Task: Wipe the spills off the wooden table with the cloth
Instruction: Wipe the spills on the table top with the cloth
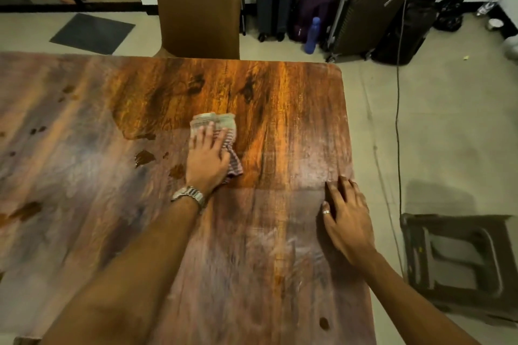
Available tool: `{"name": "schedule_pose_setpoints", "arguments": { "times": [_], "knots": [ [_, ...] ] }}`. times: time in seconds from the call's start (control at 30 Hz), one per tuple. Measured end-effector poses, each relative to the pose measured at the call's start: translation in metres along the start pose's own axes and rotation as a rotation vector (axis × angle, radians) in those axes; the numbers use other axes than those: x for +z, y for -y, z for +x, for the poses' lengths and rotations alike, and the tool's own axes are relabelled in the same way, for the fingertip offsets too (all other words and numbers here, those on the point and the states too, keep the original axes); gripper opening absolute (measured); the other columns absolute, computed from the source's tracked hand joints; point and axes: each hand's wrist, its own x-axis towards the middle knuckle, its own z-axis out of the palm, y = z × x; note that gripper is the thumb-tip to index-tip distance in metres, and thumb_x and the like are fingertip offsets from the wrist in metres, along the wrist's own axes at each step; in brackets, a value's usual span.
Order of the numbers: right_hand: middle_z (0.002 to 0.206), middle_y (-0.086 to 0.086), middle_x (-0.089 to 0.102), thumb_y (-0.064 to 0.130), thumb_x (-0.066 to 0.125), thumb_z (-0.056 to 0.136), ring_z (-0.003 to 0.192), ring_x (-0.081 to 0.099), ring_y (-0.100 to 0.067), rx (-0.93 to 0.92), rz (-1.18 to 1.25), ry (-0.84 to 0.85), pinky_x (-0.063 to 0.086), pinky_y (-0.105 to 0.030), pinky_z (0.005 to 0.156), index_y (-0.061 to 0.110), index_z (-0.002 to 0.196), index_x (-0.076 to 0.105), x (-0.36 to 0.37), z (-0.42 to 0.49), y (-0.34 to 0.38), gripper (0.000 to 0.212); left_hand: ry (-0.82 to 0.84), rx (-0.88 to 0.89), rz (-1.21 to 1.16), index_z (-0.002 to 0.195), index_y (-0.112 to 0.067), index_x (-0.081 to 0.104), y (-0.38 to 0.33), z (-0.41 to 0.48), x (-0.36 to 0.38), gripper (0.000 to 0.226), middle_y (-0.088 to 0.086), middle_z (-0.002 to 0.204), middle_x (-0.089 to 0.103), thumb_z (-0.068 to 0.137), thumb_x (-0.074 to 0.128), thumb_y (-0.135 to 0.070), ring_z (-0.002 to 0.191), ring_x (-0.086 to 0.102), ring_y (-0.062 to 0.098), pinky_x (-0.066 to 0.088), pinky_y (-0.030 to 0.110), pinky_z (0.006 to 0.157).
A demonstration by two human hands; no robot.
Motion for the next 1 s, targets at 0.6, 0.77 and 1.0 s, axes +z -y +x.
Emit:
{"name": "schedule_pose_setpoints", "arguments": {
  "times": [0.6,0.77,1.0],
  "knots": [
    [0.164,-0.008,0.009,0.054,0.041,0.094,0.150,0.002,-0.030,-0.174,-0.046,0.050,0.000,-0.046,0.120,0.031,0.153,0.024,0.029,0.023,0.088,0.066,-0.141,-0.475,-0.004,0.163,-0.017,0.023,0.162,-0.043,-0.016,0.061,0.016,0.171,0.011,0.106,0.024,-0.037,0.158,0.007,0.038,0.000,0.051,0.129],
    [0.163,-0.007,0.013,0.045,0.044,0.097,0.150,0.011,-0.027,-0.042,0.101,-0.075,0.006,-0.044,0.122,0.029,0.153,0.023,0.006,0.012,0.046,0.062,-0.125,-0.228,0.025,0.163,-0.018,0.026,0.046,-0.004,0.000,0.067,0.018,0.170,0.018,0.099,0.024,-0.040,0.157,0.014,0.039,0.003,0.053,0.129],
    [0.161,-0.009,0.020,0.030,0.041,0.101,0.149,0.017,-0.026,0.095,0.118,-0.259,0.014,-0.047,0.122,0.023,0.152,0.028,-0.035,0.000,-0.040,0.054,-0.025,0.077,0.025,0.164,-0.025,0.020,-0.173,0.019,0.041,0.066,0.013,0.172,0.010,0.101,0.032,-0.040,0.159,0.008,0.034,0.003,0.054,0.128]
  ]
}}
